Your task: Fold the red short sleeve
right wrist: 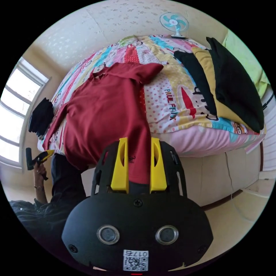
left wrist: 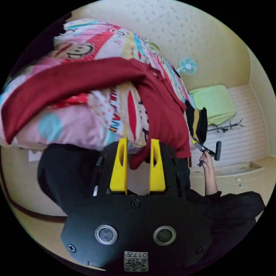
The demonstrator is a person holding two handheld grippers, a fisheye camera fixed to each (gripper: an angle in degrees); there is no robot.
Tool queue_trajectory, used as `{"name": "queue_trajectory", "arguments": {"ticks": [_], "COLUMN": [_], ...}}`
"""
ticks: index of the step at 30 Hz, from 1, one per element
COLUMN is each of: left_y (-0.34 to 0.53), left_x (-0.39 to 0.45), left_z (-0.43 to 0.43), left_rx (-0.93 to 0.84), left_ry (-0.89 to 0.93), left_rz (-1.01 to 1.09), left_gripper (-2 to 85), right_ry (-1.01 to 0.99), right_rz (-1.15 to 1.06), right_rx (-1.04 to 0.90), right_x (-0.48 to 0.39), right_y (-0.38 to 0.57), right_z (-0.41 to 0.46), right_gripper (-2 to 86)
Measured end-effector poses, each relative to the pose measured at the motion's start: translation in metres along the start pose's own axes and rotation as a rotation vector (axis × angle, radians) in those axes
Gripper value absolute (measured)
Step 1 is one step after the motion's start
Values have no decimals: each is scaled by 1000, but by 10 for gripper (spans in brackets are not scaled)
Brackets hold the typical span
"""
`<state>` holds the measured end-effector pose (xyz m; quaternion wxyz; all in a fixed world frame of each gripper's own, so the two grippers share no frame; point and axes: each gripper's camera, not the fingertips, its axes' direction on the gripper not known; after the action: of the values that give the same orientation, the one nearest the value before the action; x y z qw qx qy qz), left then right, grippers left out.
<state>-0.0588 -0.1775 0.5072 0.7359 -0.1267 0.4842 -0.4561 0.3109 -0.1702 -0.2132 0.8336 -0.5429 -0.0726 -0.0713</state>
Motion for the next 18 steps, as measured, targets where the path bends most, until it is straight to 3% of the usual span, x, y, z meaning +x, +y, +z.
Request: {"name": "queue_trajectory", "arguments": {"ticks": [2,4,6,8,10,12,15,18], "left_y": [-7,-16,-25,-24,-6,12,36,52], "left_x": [20,40,51,51,41,42,28,1], "left_z": [47,78,77,48,-3,-24,-15,-13], "left_rx": [-56,-78,-166,-205,-148,-145,-288,-297], "left_ry": [-42,-210,-261,-156,69,-6,-82,-147], "left_rz": [36,39,101,128,112,137,69,-90], "left_gripper": [114,97,57,34,27,31,47,70], "right_ry": [35,42,37,-15,-56,19,75,157], "right_rz": [-3,-67,-105,-143,-192,-256,-290,-307], "right_rx": [-121,-286,-282,-241,-179,-227,-457,-383], "right_x": [5,1,-6,-14,-22,-31,-40,-54], "right_y": [-11,-20,-22,-14,6,30,55,38], "right_z": [33,65,62,31,2,-4,25,10], "right_gripper": [96,73,50,42,39,39,43,59]}}
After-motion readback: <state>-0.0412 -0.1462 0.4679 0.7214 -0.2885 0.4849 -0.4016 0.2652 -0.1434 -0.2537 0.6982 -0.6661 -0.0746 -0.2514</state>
